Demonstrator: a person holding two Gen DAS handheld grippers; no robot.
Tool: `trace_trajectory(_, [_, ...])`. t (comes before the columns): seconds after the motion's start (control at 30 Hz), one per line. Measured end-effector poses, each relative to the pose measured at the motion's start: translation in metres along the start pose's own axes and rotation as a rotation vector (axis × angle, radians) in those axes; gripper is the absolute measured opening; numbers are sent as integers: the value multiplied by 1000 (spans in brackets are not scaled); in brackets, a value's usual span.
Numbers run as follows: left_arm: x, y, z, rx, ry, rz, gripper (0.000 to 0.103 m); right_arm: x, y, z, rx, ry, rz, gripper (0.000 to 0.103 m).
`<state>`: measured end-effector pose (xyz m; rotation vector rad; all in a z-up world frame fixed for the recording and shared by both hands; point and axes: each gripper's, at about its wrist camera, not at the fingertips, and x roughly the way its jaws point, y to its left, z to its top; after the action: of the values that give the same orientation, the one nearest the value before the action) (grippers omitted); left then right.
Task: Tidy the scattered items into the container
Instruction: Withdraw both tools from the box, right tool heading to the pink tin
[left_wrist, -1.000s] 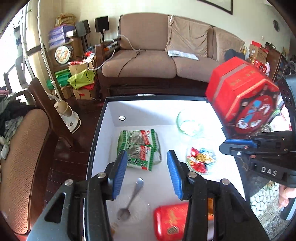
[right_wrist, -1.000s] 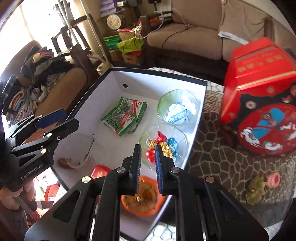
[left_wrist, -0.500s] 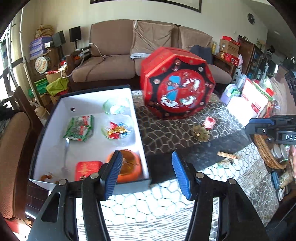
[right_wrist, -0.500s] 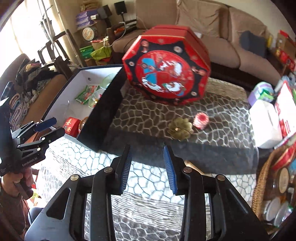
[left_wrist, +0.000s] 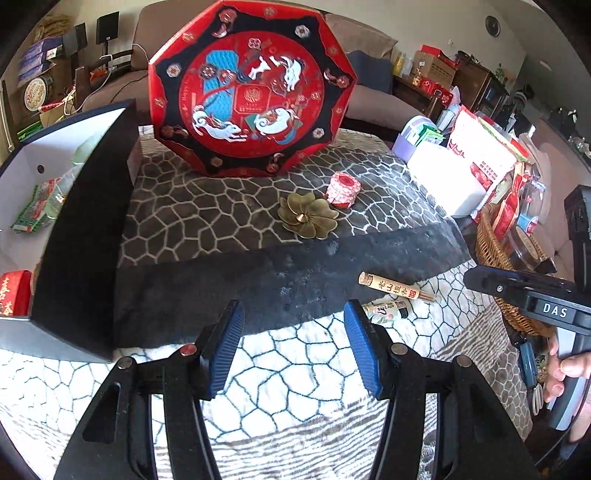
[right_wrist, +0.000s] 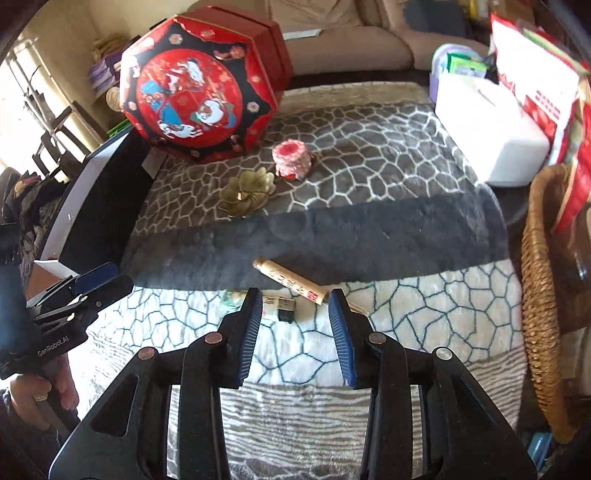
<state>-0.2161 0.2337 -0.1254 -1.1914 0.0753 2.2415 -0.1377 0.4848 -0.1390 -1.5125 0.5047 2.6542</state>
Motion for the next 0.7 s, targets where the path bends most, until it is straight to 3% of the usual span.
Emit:
trace_trajectory(0.17, [39, -29, -11, 114, 40, -20, 56, 31, -26, -6, 44, 20, 15, 37])
trace_trajectory(0.23, [47, -29, -6, 109, 33, -13, 56, 34, -27, 4, 39, 2, 18, 37])
trace_trajectory(0.33, [58, -17, 15, 45, 19, -29, 56, 35, -23, 31, 20, -56, 32, 43])
trace_trajectory(0.43, [68, -12, 40, 37, -11, -11, 57, 44, -10, 67, -48, -107, -14, 50])
trace_trajectory(0.57, [79, -8, 63, 34, -68, 48, 71, 75, 5, 107, -90, -109, -47, 52])
trace_trajectory(0.7, [91, 1, 71, 30, -85, 57, 76, 102, 17, 128, -117, -120, -81, 62])
